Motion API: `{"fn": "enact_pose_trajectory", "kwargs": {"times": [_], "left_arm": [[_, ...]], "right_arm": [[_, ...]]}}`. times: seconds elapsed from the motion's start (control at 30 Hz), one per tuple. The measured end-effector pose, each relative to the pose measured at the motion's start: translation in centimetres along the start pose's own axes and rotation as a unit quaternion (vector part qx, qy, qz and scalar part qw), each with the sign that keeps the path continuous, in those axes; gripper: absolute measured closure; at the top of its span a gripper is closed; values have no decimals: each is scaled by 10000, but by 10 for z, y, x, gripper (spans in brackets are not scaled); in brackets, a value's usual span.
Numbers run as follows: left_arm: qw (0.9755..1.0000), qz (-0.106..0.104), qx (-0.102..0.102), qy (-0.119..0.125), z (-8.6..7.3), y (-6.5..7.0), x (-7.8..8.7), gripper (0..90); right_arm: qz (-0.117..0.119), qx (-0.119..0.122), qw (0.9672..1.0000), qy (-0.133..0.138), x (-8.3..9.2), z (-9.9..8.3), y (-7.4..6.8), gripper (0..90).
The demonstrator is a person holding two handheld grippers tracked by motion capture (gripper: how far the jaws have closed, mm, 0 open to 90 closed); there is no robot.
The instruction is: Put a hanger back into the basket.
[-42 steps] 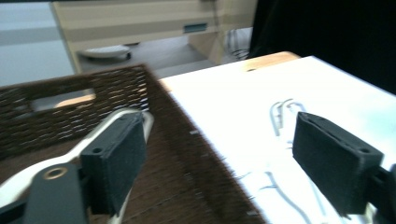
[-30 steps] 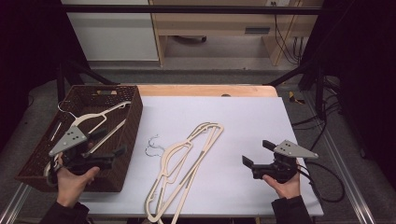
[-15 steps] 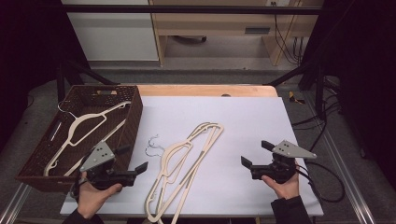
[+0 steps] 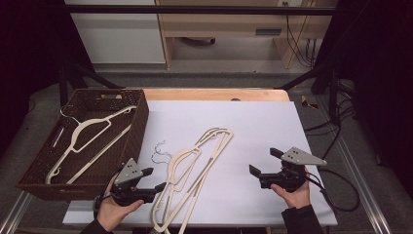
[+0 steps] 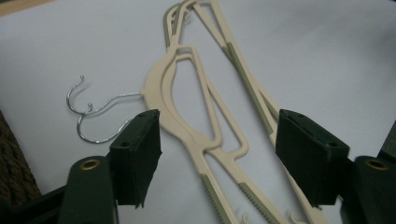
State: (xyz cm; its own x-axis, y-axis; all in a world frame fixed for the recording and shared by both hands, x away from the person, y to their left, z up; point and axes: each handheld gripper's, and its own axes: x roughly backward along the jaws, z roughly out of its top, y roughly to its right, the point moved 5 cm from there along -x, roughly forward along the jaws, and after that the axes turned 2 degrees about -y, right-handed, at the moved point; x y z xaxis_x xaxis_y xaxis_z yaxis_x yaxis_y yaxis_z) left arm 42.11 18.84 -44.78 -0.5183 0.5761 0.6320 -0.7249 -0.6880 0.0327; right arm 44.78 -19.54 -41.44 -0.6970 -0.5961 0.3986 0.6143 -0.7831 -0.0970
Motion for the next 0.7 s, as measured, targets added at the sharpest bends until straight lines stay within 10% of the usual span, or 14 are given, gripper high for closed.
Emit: {"fn": "enact_pose_trajectory", "kwargs": {"times": [0.37, 0.7], "left_arm": [[9958, 99, 398, -815, -27, -3, -26, 494], [9927, 135, 334, -1149, -38, 0, -42, 592]], "right_arm": [[50, 68, 9999, -90, -6, -1, -4, 34], [129, 134, 9997, -165, -13, -1, -10, 37]]}}
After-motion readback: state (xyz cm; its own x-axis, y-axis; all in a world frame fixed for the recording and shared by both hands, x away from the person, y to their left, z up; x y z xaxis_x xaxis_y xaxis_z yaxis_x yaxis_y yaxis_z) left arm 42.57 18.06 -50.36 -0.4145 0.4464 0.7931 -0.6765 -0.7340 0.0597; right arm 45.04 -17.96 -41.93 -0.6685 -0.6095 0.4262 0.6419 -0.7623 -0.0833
